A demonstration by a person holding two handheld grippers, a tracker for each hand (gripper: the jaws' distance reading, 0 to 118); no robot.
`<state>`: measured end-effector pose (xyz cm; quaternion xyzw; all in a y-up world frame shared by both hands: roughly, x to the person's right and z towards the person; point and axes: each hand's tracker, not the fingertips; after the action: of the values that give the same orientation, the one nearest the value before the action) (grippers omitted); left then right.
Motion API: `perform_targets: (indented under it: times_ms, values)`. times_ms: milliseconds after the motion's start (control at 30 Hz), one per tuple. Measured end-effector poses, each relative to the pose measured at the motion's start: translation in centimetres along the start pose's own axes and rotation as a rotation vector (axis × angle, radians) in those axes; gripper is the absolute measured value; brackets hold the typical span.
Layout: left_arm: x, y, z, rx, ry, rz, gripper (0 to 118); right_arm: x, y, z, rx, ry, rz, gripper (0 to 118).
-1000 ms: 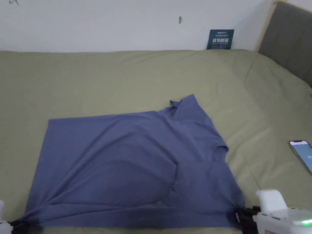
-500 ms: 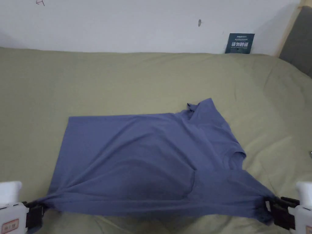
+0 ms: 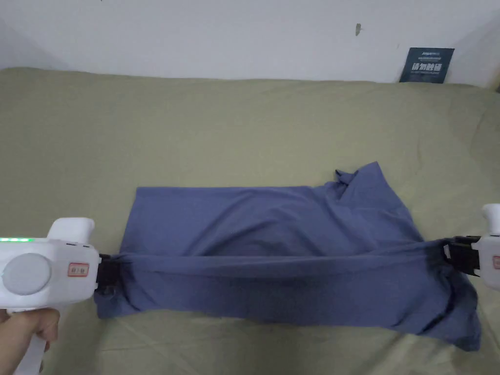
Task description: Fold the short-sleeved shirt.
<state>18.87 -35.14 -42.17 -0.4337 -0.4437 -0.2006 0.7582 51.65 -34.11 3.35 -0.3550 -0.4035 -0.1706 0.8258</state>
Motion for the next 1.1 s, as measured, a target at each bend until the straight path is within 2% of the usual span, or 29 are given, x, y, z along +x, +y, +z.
perform_targets:
  times_ms: [200,400,433,467,500,533,567,600,633,733,800,867,933,1000,1033,1067,1100]
  values:
    - [0.0,2.7,-4.5,-0.053,0.016,-0.016,11,-0.2,1.7,-5.7,-0.062,-0.023,0.021,7]
    - [0.0,2.9,-6.8,-0.062,0.013,0.001,11,0.1,1.0,-8.5,-0.118,-0.026,-0.017,7]
    - [-0.1,2.8,-6.8,-0.056,0.005,0.012,13,0.2,0.8,-8.4,-0.117,-0.023,-0.035,17]
    - [-0.1,2.7,-6.8,-0.051,0.006,0.02,28,0.4,0.7,-8.3,-0.114,-0.033,-0.053,46]
    - [-0.3,2.6,-6.6,-0.031,0.022,0.034,58,0.6,0.5,-8.2,-0.12,-0.035,-0.058,87]
    - [-0.4,2.4,-6.5,-0.023,0.026,0.033,101,0.9,0.2,-7.7,-0.119,-0.031,-0.058,118]
    - [-0.6,2.2,-6.2,-0.018,0.023,0.034,115,1.1,-0.1,-6.9,-0.003,-0.033,-0.072,114]
    - [-0.7,2.2,-5.6,0.013,0.015,0.046,114,1.2,-0.4,-6.5,-0.056,-0.036,-0.063,110]
    - [-0.8,2.1,-5.0,0.016,0.027,0.063,114,1.3,-0.5,-6.1,-0.062,-0.037,-0.068,110]
    - [-0.8,1.4,-2.7,0.055,0.017,0.099,114,1.1,-1.0,-3.8,-0.019,-0.04,-0.08,110]
    - [-0.3,0.3,-0.4,0.135,0.02,0.096,108,0.2,-1.9,-1.3,0.003,-0.049,-0.077,104]
    - [0.5,-0.9,1.3,0.201,0.055,0.075,91,-0.5,-3.2,1.1,0.101,-0.053,-0.105,68]
    - [1.1,-2.3,2.8,0.258,0.08,0.075,72,-1.6,-4.4,3.1,0.154,-0.075,-0.089,26]
    - [1.6,-3.7,3.9,0.301,0.084,0.095,55,-2.7,-5.9,4.9,0.198,-0.105,-0.086,18]
    - [1.7,-4.4,4.4,0.306,0.079,0.101,30,-3.0,-6.6,5.6,0.198,-0.089,-0.084,10]
    - [1.8,-5.1,4.7,0.314,0.07,0.098,10,-3.3,-7.2,5.8,0.193,-0.074,-0.082,6]
    - [2.0,-5.7,5.0,0.317,0.074,0.097,1,-3.8,-7.9,6.2,0.199,-0.085,-0.078,4]
